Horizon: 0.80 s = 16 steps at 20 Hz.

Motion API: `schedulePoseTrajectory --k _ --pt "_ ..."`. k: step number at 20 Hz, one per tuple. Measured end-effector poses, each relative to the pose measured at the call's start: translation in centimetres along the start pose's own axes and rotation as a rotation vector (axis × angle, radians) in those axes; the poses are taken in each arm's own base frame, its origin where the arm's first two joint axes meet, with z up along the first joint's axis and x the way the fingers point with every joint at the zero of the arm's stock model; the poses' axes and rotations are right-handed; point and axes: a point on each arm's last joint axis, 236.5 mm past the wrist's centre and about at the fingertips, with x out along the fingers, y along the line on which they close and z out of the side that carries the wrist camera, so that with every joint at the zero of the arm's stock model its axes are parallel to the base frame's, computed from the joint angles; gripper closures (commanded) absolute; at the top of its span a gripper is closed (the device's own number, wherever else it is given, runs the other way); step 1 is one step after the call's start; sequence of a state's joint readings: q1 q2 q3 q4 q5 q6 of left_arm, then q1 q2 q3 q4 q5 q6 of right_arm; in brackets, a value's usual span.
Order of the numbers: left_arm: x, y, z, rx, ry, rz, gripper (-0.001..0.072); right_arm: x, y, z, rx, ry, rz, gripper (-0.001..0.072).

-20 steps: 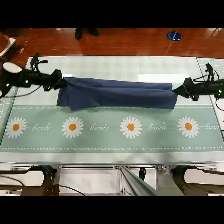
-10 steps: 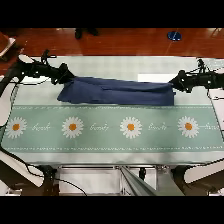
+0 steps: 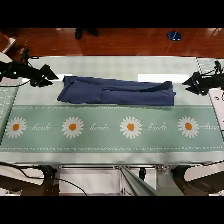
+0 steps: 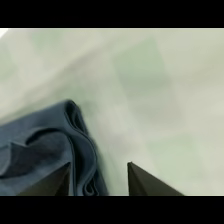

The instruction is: Fold the shirts.

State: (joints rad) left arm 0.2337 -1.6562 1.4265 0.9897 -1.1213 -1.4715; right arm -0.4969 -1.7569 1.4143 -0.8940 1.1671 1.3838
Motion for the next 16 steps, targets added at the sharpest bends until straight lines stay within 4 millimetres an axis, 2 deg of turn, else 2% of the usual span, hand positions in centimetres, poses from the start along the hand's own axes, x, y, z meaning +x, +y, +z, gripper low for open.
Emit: schedulePoseTrajectory --k 4,8,9,10,11,12,13,16 --pt "-1.4 -2.4 -2.4 0.044 -0.167 0.015 0.02 2.6 0.4 -2.1 0.002 0.076 0.008 0.0296" --pt "-1.0 -5.0 -5.7 0.111 -0.198 0.0 0.02 5.7 2.2 -4.5 -0.017 0.161 0.033 0.031" --pt "-0.7 -5.6 -6.1 0.125 -0.201 -0.005 0.0201 6.4 2.7 -5.2 -0.023 0.188 0.041 0.0433" --pt "-0.5 -6.2 -6.7 0.14 -0.196 -0.01 0.0203 7.1 3.0 -5.9 -0.038 0.211 0.036 0.0634" --pt "-0.3 -6.6 -7.1 0.153 -0.195 -0.014 0.0242 7.6 3.3 -6.4 -0.052 0.225 0.035 0.0688" --pt "-0.1 -7.1 -7.4 0.164 -0.194 -0.019 0.0487 7.7 3.8 -6.9 -0.076 0.238 0.038 0.0688" --pt "0.1 -7.4 -7.8 0.172 -0.187 -0.021 0.0682 7.6 4.4 -7.0 -0.1 0.237 0.041 0.0688" --pt "0.4 -8.4 -8.5 0.196 -0.179 -0.033 0.0692 5.1 6.7 -6.9 -0.169 0.206 0.063 0.0689"
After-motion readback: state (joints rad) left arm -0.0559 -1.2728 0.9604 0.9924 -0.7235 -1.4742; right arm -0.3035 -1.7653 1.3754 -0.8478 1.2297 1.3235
